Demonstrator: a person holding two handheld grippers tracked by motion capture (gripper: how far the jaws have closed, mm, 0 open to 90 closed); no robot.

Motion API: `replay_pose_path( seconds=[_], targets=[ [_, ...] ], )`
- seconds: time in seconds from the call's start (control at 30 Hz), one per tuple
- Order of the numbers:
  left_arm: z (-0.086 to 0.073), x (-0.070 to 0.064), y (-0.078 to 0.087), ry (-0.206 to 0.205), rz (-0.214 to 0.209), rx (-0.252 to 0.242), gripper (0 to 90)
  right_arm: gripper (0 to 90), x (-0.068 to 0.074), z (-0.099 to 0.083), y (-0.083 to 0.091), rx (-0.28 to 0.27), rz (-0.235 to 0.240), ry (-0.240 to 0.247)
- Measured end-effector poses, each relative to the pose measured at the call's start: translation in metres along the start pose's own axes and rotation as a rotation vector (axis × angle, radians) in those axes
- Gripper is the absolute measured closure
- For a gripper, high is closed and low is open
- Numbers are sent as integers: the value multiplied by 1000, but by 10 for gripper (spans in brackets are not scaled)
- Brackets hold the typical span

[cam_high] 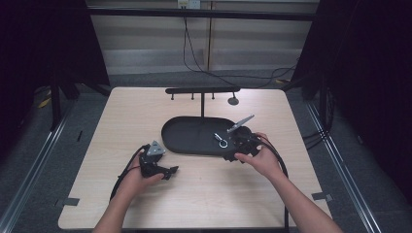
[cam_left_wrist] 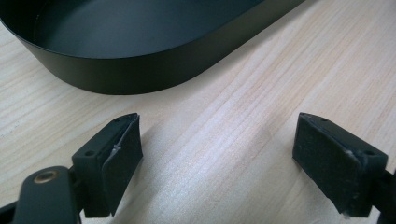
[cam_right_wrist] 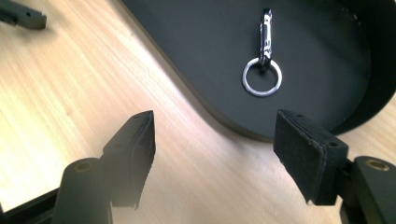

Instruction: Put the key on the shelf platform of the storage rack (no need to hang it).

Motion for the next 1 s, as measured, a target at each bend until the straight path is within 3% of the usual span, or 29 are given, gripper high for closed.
replay_pose_path(
  seconds=[1.0],
  targets=[
    [0, 0, 0, 2, 1, -1, 155, 274, 4, -64, -5, 26, 21, 20]
  ],
)
Point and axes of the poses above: each handheld gripper's, and its own axes: y roughly backward along the jaws, z roughly out of its top, x roughly to its left, the point moved 8 cm from there along -y, roughly forward along the jaws, and after that the axes turned 5 degrees about x, right-handed, at the moved point
